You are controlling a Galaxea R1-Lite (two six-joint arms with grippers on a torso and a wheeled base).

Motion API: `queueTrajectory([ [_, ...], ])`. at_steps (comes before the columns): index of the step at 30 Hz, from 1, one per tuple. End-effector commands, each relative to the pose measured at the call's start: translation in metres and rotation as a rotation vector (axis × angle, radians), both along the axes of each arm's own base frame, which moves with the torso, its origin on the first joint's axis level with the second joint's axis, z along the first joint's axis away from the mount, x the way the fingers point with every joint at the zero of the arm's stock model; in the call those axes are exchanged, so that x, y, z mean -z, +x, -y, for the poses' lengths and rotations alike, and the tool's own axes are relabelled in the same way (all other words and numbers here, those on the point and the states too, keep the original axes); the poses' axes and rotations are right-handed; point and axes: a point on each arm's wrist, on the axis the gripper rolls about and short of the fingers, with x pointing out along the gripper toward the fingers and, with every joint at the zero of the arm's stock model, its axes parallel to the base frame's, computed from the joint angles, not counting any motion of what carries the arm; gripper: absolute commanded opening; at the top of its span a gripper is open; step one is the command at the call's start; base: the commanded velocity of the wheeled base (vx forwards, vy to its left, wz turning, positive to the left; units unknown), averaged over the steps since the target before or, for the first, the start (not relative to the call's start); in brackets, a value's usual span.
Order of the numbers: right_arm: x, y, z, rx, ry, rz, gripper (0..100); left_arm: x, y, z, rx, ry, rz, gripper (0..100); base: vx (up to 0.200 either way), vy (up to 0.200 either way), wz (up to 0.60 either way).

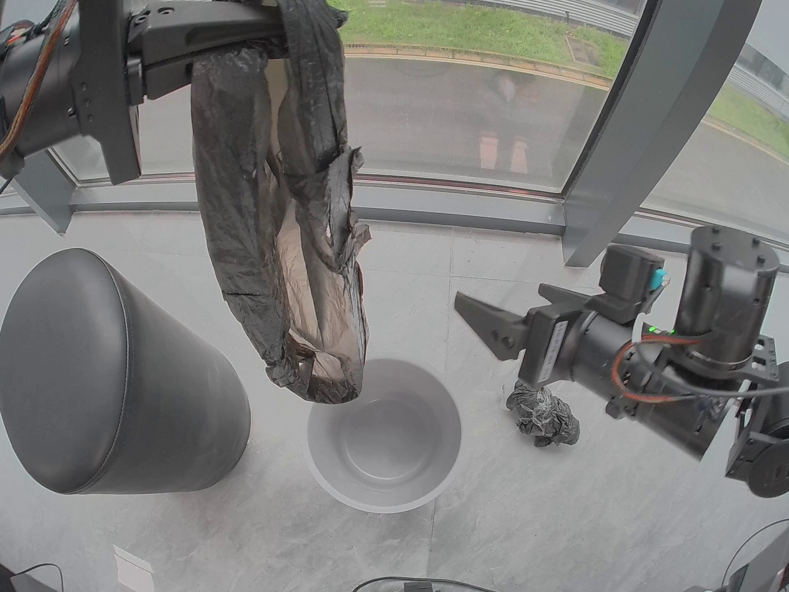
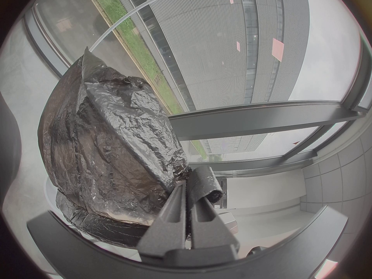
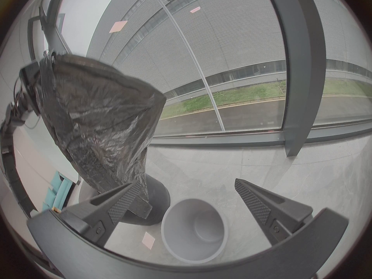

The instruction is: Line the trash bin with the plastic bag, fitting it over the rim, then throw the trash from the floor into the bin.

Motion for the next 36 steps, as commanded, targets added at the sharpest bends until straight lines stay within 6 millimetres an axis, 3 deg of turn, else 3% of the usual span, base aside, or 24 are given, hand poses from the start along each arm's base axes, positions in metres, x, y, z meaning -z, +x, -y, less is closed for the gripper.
queueTrajectory([
  [1,0.025,0.004,-0.029,-0.042,-0.063,-0.05,100,0.005,0.007,0.007,0.006,0.012,-0.022,0,0.0,0.0,0.0],
  [12,0.043,-0.017,-0.055,-0.137,-0.093,-0.076,100,0.003,0.005,0.005,0.006,0.007,-0.018,0,0.0,0.0,0.0],
  [18,0.063,-0.027,-0.071,-0.17,-0.151,-0.108,100,0.003,0.004,0.005,0.008,0.006,-0.016,0,0.0,0.0,0.0],
  [23,0.076,-0.016,-0.081,-0.155,-0.172,-0.12,100,0.001,-0.006,0.004,0.034,-0.001,-0.009,0,0.0,0.0,0.0],
  [28,0.076,0.004,-0.089,-0.072,-0.155,-0.054,100,-0.001,-0.022,0.001,0.07,0.0,-0.028,0,0.0,0.0,0.0],
  [36,0.076,0.012,-0.102,-0.073,-0.164,0.03,100,0.001,-0.032,-0.003,0.088,0.003,-0.033,0,0.0,0.0,0.0],
])
